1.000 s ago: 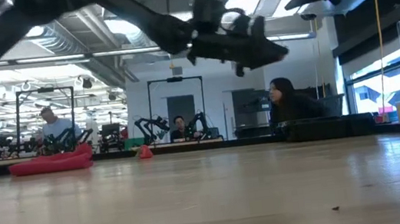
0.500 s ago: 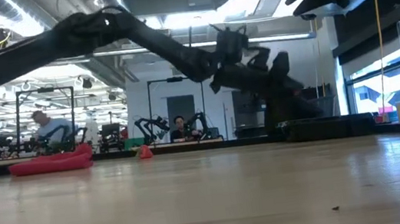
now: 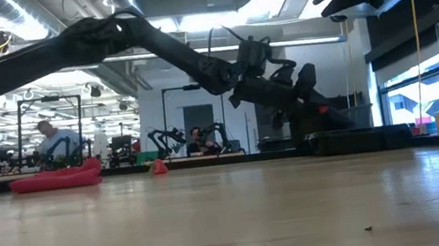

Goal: Pick and placing Produce into tupperware
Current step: Put the red strawberry into the black bin

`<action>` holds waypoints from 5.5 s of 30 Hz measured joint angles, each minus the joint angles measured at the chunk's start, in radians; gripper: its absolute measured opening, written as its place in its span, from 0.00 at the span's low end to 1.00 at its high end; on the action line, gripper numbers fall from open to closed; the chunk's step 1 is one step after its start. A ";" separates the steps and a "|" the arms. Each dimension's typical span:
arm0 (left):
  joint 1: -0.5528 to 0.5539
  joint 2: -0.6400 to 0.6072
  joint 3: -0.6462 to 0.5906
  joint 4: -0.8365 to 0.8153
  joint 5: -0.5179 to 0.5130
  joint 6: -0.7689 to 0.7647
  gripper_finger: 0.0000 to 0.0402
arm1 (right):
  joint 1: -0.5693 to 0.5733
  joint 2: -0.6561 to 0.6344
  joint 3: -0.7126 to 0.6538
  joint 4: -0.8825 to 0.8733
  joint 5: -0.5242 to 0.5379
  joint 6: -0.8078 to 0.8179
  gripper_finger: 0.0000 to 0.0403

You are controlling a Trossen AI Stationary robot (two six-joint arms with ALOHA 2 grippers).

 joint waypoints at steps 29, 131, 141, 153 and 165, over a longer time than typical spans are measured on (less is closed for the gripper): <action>0.051 -0.338 0.000 -0.482 0.096 0.506 0.47 | 0.000 0.003 0.000 -0.048 0.000 0.052 0.46; 0.261 -0.967 -1.282 -0.428 -0.198 0.472 0.62 | -0.002 0.201 0.000 0.152 -0.029 0.009 0.46; 0.276 -0.838 -1.279 -0.358 -0.186 0.500 0.62 | -0.002 0.201 0.000 0.151 -0.029 0.004 0.46; 0.280 -0.806 -1.276 -0.383 -0.187 0.499 0.55 | -0.002 0.201 0.000 0.151 -0.029 0.002 0.46; 0.281 -0.806 -1.276 -0.392 -0.196 0.499 0.33 | -0.002 0.201 0.000 0.152 -0.029 0.003 0.46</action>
